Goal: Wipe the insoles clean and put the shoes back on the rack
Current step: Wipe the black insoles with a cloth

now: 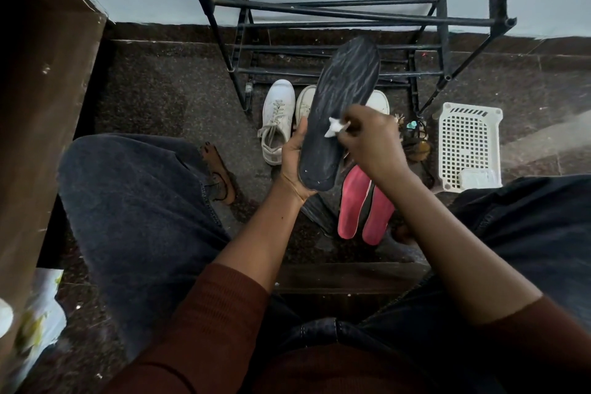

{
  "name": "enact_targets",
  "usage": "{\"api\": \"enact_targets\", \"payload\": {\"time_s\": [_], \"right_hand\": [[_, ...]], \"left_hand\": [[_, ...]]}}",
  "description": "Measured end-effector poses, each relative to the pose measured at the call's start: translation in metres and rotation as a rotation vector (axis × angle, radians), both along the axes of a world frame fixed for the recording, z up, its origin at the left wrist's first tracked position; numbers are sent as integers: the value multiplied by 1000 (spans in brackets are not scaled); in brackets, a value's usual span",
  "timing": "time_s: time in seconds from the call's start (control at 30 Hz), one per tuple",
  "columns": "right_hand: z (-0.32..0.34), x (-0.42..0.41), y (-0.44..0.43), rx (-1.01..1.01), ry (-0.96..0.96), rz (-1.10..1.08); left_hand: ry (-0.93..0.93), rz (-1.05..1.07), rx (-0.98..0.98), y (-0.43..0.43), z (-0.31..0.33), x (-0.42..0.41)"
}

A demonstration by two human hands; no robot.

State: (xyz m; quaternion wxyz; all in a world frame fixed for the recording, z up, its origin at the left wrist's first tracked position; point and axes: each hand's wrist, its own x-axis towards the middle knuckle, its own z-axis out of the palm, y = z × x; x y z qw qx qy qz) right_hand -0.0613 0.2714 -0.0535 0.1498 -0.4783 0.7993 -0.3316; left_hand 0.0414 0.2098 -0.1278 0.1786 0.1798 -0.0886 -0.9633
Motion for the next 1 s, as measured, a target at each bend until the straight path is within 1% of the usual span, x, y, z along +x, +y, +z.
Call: {"api": "enact_targets", "payload": {"time_s": [0.07, 0.2, 0.27, 0.37, 0.47, 0.57, 0.63, 0.67, 0.7, 0.77, 0.83, 0.9, 0.93, 0.97, 1.0], "right_hand": [[-2, 11, 2, 41, 122, 174], [-13, 31, 19, 104, 229, 441], [-15, 35, 26, 141, 246, 519], [-14, 26, 19, 139, 249, 494], [-15, 11, 0, 122, 279, 354], [-14, 4, -12, 115, 234, 214], [-11, 12, -9, 90, 223, 241], [-11, 19, -3, 71, 226, 287], [-11, 27, 5, 58, 231, 342], [-11, 41, 20, 83, 213, 462], [-13, 45, 27, 122, 211, 537], [-13, 39, 22, 141, 258, 540], [-12, 34, 17, 129, 279, 515], [-11, 29, 11, 116, 290, 475], [-9, 24, 4, 115, 289, 426]], "left_hand": [[-17, 2, -28, 0, -1, 2], [-94, -19, -44, -2, -6, 4], [-105, -62, -47, -2, -7, 4], [-104, -57, -48, -1, -9, 3], [-50, -2, 19, 4, -9, 0], [-3, 27, 54, 7, -5, -1], [-48, 22, 23, 6, -8, 2], [-83, 14, -1, 5, -11, 4], [-78, 3, -17, 4, -14, 6], [29, -2, -47, 7, -15, 8], [60, 12, -91, 9, -14, 7], [66, 7, -140, 8, -11, 6], [30, 2, -143, 6, -13, 5], [-23, -1, -124, 5, -16, 5], [-51, 1, -66, 5, -17, 4]]}}
